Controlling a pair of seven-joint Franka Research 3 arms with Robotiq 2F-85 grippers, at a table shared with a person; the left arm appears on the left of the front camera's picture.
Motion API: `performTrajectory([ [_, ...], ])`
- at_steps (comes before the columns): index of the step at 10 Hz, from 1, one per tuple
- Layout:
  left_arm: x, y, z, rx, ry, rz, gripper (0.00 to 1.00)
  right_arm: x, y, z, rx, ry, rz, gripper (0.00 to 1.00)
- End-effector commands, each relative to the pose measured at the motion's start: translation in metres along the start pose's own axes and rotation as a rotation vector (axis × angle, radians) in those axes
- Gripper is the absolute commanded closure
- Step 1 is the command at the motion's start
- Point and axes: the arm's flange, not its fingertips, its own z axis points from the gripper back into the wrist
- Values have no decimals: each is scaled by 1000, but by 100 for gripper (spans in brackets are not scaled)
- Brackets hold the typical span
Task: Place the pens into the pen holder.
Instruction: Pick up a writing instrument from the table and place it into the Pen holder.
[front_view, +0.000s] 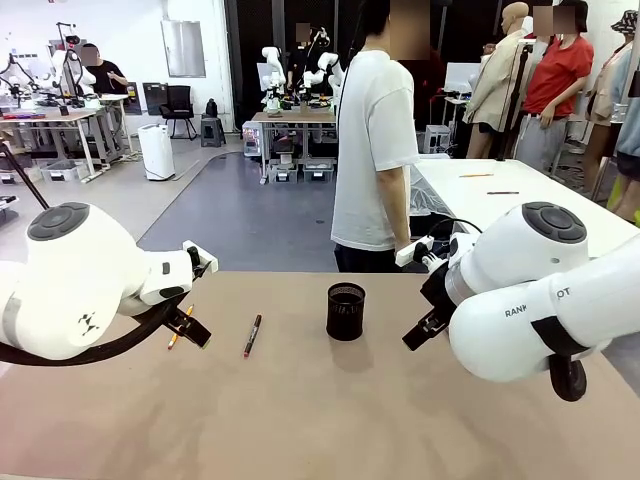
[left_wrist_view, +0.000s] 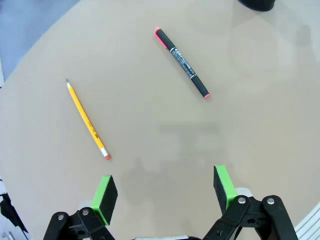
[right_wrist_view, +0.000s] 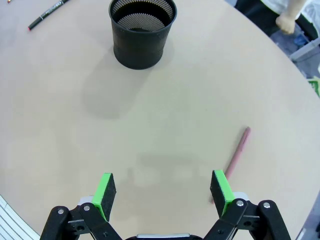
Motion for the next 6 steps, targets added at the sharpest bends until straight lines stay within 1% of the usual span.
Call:
performTrajectory([
  [1, 0, 0, 0, 0, 0, 0, 0, 0, 0, 0, 0, 0, 0, 0],
  [6, 0, 0, 0, 0, 0, 0, 0, 0, 0, 0, 0, 0, 0, 0],
])
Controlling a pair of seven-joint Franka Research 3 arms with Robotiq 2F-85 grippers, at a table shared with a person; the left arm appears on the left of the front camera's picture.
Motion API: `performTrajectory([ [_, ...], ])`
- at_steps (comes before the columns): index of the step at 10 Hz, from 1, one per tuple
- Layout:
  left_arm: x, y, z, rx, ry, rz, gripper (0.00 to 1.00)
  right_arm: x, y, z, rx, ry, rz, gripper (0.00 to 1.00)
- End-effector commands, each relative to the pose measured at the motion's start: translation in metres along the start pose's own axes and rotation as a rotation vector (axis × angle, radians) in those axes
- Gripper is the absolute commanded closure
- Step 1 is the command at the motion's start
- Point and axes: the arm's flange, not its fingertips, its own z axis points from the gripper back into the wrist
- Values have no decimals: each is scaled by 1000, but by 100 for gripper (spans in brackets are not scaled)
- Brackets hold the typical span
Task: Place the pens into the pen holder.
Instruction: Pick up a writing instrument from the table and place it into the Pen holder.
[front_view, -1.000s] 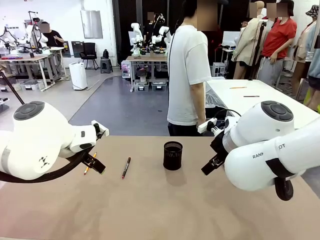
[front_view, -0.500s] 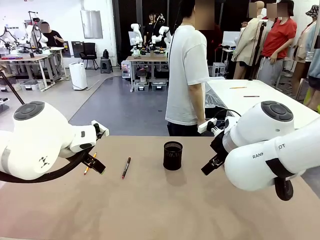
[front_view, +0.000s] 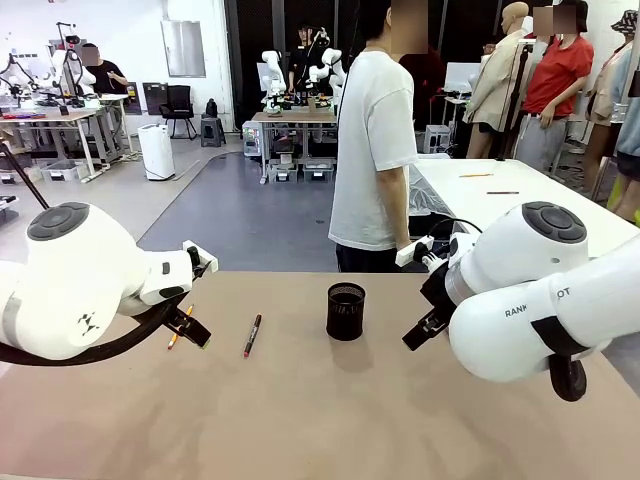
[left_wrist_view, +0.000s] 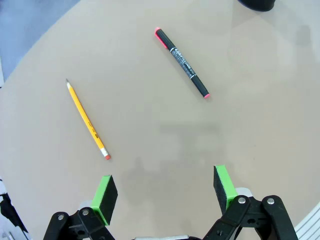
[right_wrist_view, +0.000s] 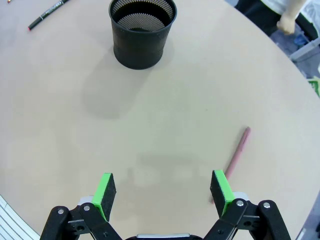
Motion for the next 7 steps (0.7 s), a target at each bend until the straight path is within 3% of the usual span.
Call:
performTrajectory([
  [1, 0, 0, 0, 0, 0, 0, 0, 0, 0, 0, 0, 0, 0, 0],
  [2, 0, 0, 0, 0, 0, 0, 0, 0, 0, 0, 0, 0, 0, 0],
  [4, 3, -5, 6, -37, 91, -29, 0, -1, 4, 7, 132, 9, 38, 0],
  [6, 9, -6, 18, -240, 126, -54, 0, -1, 8, 11, 227, 15, 46, 0],
  [7, 16, -9, 30, -336, 80, -71, 0, 2, 6, 16, 259, 12, 58, 0],
])
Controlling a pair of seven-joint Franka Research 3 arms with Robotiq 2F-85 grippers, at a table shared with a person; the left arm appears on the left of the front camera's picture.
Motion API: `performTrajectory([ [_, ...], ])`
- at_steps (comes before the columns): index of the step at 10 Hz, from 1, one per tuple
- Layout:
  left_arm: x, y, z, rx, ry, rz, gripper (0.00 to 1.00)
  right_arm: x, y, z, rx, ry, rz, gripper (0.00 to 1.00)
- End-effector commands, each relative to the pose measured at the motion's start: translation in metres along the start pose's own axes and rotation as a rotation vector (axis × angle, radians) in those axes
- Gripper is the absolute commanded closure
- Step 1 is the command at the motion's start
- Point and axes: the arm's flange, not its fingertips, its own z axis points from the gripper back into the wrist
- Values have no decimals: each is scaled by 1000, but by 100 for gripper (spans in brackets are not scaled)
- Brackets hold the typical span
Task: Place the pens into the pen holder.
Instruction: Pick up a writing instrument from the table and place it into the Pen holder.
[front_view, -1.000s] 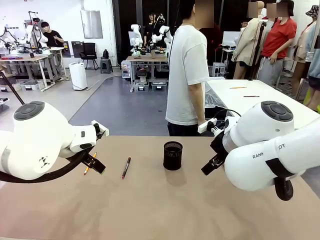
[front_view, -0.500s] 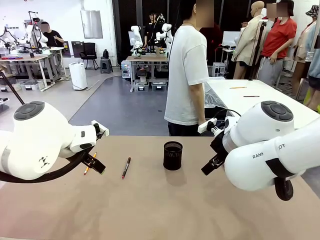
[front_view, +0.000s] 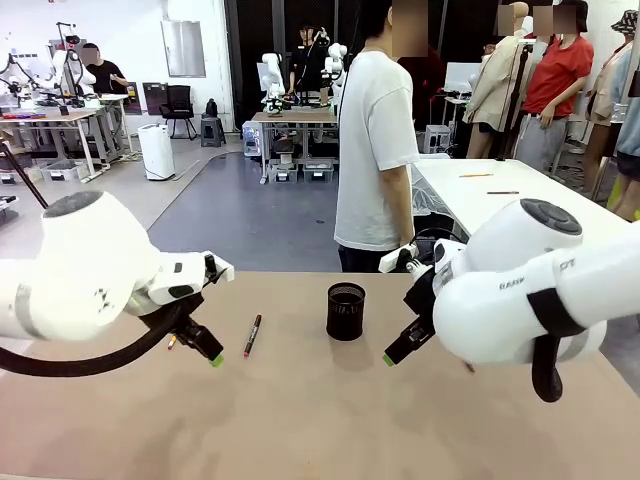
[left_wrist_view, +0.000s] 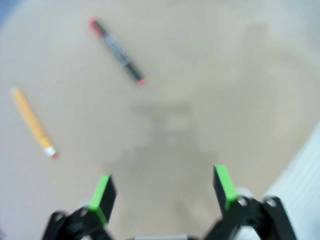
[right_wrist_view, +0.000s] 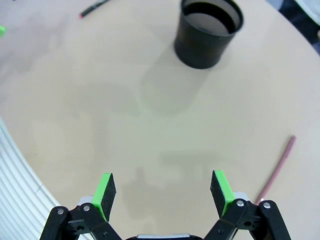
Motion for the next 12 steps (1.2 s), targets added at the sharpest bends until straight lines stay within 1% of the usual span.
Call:
performTrajectory([
  [1, 6, 19, 38, -173, -41, -39, 0, -3, -24, 16, 102, -15, 30, 0],
  [2, 11, 17, 50, -269, -62, -60, 0, 2, -27, 26, 132, -27, 43, 0],
  [3, 15, 22, 63, -300, -103, -112, 0, 8, -30, 38, 146, -74, 68, 0],
  [4, 16, 25, 78, -291, -153, -192, 0, 12, -34, 55, 159, -101, 97, 0],
  [5, 19, 30, 93, -234, -212, -234, 0, 19, -40, 76, 176, -116, 138, 0],
  [6, 20, 39, 105, -220, -249, -259, 0, 21, -46, 92, 199, -111, 183, 0],
  [7, 23, 45, 112, -233, -280, -277, 0, 27, -59, 109, 226, -112, 200, 0],
  [9, 25, 71, 134, -167, -310, -304, 0, 33, -76, 138, 191, -129, 234, 0],
  [10, 26, 76, 142, -159, -316, -305, 0, 35, -84, 147, 175, -123, 254, 0],
  [12, 33, 90, 161, -130, -288, -310, 0, 37, -105, 169, 181, -127, 255, 0],
])
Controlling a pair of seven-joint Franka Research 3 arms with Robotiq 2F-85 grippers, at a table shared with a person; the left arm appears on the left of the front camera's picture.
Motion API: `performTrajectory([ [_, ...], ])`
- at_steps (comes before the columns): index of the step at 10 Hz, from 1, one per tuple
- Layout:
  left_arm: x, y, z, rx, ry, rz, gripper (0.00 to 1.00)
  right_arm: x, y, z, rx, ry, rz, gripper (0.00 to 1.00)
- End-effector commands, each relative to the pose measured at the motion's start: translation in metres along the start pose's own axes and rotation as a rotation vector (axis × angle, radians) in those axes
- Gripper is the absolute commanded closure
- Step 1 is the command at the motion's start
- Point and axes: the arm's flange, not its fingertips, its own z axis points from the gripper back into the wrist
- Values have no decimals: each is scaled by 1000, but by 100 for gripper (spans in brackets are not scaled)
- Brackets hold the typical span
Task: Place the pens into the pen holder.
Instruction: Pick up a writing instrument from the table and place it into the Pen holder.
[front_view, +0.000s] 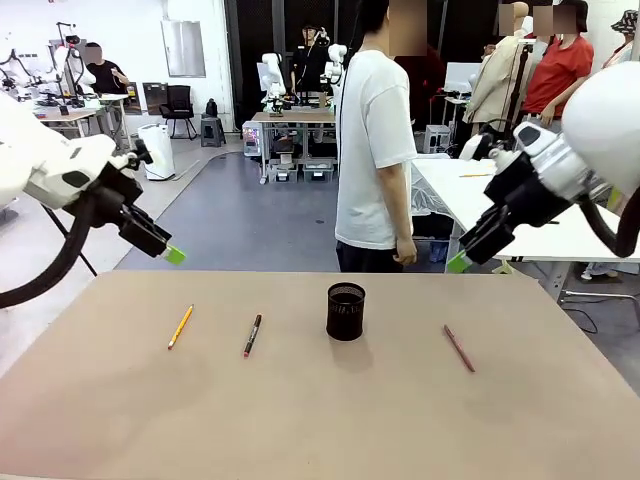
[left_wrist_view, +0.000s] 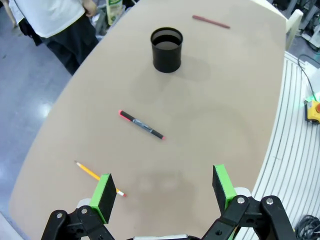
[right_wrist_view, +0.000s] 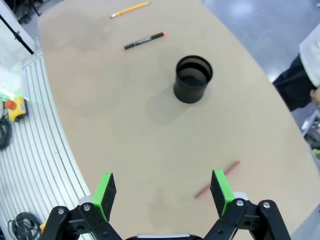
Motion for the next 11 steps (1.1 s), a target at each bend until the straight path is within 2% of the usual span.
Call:
performTrajectory([
  [1, 7, 13, 12, 2, 10, -13, 0, 1, -14, 15, 22, -25, 28, 0],
  [2, 9, 20, 22, 12, 7, -8, 0, -3, -21, 26, 23, -56, 16, 0],
  [8, 12, 48, 53, 65, -2, 32, 0, -15, -50, 44, 32, -60, -14, 0],
  [10, 10, 47, 53, 37, -20, 26, 0, -17, -50, 41, 10, -76, -21, 0],
  [11, 9, 47, 52, 73, -21, 45, 0, -20, -44, 42, 10, -38, -39, 0],
])
